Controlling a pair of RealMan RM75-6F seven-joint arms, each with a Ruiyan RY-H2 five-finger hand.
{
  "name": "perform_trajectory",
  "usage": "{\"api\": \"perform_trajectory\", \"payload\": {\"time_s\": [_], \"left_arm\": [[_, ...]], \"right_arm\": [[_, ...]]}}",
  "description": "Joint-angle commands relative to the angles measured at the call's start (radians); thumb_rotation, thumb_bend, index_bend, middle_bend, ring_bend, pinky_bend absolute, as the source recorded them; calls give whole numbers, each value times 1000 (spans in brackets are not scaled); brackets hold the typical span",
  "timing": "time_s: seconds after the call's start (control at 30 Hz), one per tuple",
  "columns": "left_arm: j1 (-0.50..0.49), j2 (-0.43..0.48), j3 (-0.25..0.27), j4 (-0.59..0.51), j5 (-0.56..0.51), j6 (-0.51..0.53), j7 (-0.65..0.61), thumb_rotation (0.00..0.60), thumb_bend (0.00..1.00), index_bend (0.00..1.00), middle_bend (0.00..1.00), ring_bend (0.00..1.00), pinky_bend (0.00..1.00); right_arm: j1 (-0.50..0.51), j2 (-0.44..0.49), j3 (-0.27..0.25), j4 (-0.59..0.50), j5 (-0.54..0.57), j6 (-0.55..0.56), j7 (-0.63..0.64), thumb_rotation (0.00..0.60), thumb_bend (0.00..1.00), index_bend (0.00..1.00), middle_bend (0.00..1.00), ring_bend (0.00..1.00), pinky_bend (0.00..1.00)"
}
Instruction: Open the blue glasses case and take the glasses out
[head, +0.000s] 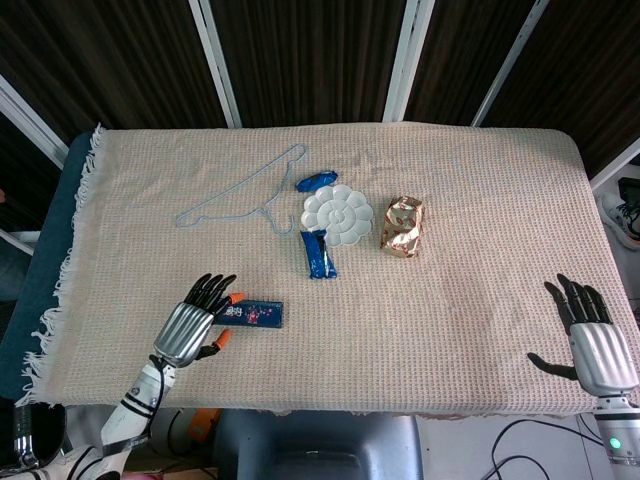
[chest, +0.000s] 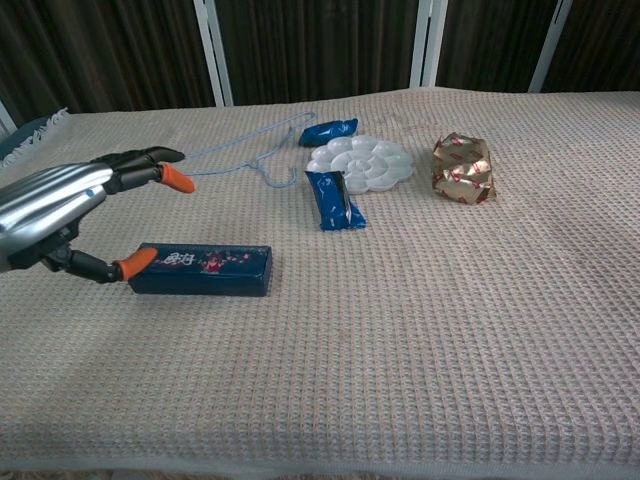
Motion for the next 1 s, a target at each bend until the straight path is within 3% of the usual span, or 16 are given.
{"api": "perform_trajectory", "payload": {"time_s": [0.03,0.43,1.0], "left_arm": [[-18,-22,2,10,-11,-15,13,600,377,231,35,0,0],[-83,-122,-1,108,-82,-83,10,600,377,271,38,0,0],[-134,-184,-7,199,-153,-122,21,600,377,318,48,0,0]], "right_arm": [[2,5,2,-1,4,-3,9,600,176,0,0,0,0],[-6,12,7,0,11,8,27,600,176,0,0,0,0],[-3,31,0,1,1,-5,67,600,176,0,0,0,0]]}}
